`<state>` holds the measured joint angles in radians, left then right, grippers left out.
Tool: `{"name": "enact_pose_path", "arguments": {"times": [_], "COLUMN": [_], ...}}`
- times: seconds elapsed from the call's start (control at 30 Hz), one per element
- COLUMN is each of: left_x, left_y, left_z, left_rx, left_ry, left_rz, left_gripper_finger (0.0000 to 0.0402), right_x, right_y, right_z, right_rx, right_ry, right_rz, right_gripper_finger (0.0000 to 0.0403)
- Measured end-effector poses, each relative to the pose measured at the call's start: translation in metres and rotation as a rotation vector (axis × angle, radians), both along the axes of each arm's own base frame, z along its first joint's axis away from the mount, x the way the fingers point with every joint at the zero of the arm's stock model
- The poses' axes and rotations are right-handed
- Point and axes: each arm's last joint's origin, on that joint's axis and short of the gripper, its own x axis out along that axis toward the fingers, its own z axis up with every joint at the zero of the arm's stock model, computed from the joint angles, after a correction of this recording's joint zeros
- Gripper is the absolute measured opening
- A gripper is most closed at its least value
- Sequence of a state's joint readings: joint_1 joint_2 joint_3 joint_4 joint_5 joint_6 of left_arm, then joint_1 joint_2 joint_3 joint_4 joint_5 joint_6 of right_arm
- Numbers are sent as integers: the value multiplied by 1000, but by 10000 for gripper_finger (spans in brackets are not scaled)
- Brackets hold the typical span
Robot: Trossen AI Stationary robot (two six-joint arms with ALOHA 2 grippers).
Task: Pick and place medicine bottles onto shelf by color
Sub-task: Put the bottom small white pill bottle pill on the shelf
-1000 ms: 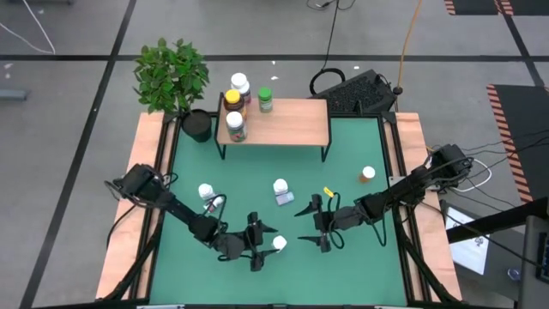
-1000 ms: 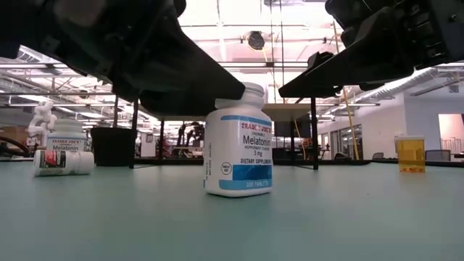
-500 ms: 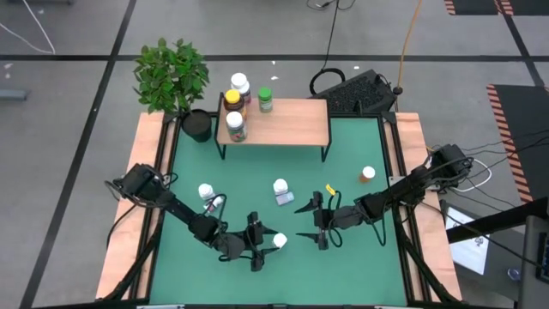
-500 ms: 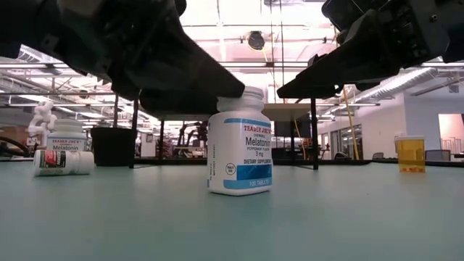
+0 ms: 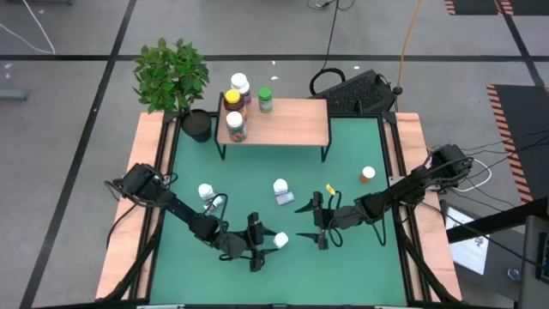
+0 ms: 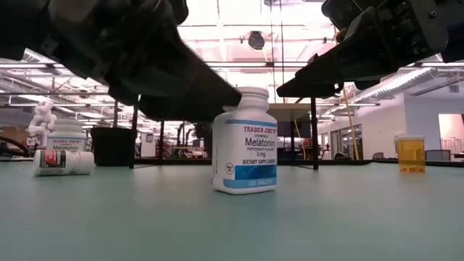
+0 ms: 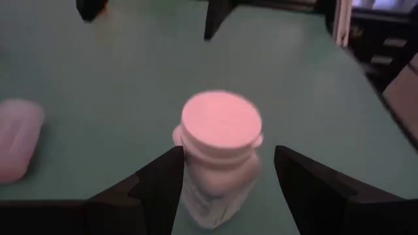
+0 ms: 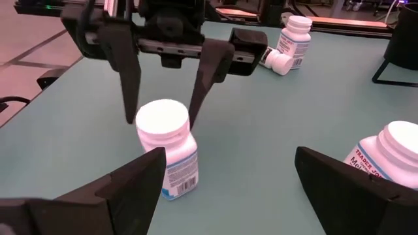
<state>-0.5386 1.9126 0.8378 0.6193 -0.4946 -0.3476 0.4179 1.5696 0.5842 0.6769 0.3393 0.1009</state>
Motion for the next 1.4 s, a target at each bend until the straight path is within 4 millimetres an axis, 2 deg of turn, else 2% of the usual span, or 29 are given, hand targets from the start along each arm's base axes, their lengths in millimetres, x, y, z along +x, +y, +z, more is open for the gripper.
{"name": "enact_pose_path", "arguments": {"times": [0.3,0.6,0.77,1.03,1.13,1.3,1.4], "left_x": [1,7,17,32,32,32,31], "left_y": [8,8,10,10,10,10,11], "left_z": [-5,6,11,-4,-4,3,4], "left_rx": [-15,59,33,73,89,118,125], "left_ry": [53,-46,-35,24,23,8,23], "left_rz": [41,-4,-29,-16,-9,-17,-16], "left_gripper_finger": [239,239,239,238,221,168,164], "right_x": [0,0,0,-2,-2,-2,-2], "right_y": [0,0,1,3,3,4,4], "right_z": [0,0,0,-1,-1,-1,-1], "right_rx": [11,11,28,23,13,7,11], "right_ry": [0,0,2,13,16,9,9], "right_rz": [-4,-4,-7,2,8,11,10], "right_gripper_finger": [336,336,336,336,336,336,336]}}
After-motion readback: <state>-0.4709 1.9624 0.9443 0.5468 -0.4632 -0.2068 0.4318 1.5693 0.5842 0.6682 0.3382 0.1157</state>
